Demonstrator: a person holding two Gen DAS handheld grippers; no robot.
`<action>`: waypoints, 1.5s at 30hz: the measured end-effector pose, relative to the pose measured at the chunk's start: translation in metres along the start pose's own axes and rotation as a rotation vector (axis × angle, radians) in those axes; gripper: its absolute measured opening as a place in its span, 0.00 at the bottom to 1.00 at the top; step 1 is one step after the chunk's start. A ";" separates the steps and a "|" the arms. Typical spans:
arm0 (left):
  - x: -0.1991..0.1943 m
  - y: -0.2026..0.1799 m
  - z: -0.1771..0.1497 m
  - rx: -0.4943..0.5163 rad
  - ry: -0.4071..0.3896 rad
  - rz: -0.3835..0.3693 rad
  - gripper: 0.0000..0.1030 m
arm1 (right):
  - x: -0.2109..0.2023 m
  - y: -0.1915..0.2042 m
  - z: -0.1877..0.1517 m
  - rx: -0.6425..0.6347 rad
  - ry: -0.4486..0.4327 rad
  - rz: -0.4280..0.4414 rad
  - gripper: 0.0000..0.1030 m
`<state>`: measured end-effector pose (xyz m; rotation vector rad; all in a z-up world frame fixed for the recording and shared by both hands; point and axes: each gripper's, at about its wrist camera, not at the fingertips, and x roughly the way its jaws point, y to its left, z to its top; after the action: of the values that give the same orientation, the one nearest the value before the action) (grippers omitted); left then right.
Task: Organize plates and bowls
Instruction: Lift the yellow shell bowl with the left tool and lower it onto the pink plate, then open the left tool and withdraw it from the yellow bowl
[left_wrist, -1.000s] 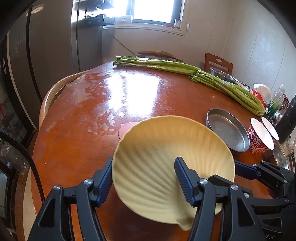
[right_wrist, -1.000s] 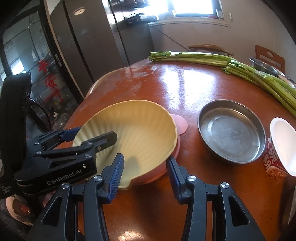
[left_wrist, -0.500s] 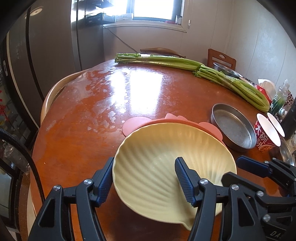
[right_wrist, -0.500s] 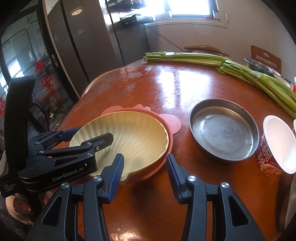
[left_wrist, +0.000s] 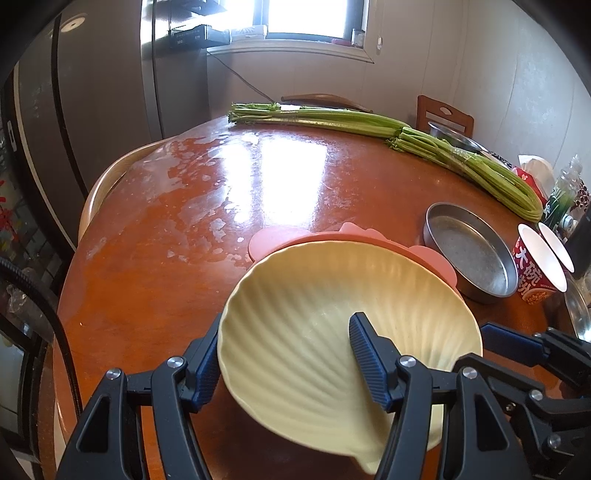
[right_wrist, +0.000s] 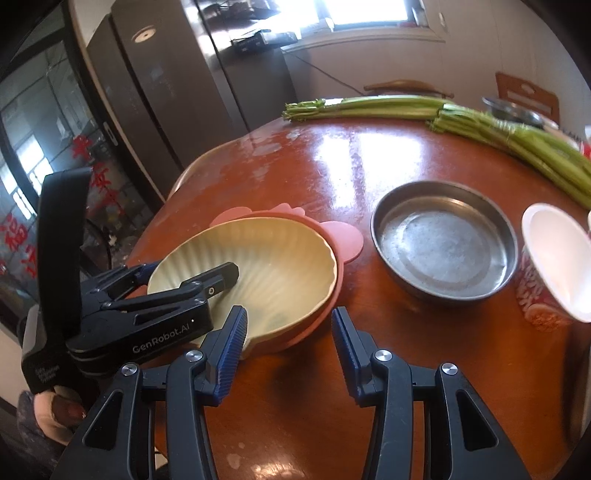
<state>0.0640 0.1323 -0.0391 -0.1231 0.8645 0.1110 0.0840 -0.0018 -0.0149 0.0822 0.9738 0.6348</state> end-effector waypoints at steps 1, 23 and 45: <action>0.000 0.000 -0.001 -0.004 0.001 0.005 0.63 | 0.002 -0.002 0.001 0.010 0.001 0.009 0.48; 0.009 0.010 0.005 -0.084 0.027 -0.015 0.69 | 0.033 -0.011 0.035 0.014 0.010 0.010 0.50; -0.038 0.007 0.017 -0.102 -0.057 -0.006 0.70 | -0.035 -0.036 0.024 0.056 -0.134 -0.072 0.52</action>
<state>0.0516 0.1402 0.0003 -0.2168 0.8014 0.1518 0.1058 -0.0454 0.0126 0.1374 0.8613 0.5288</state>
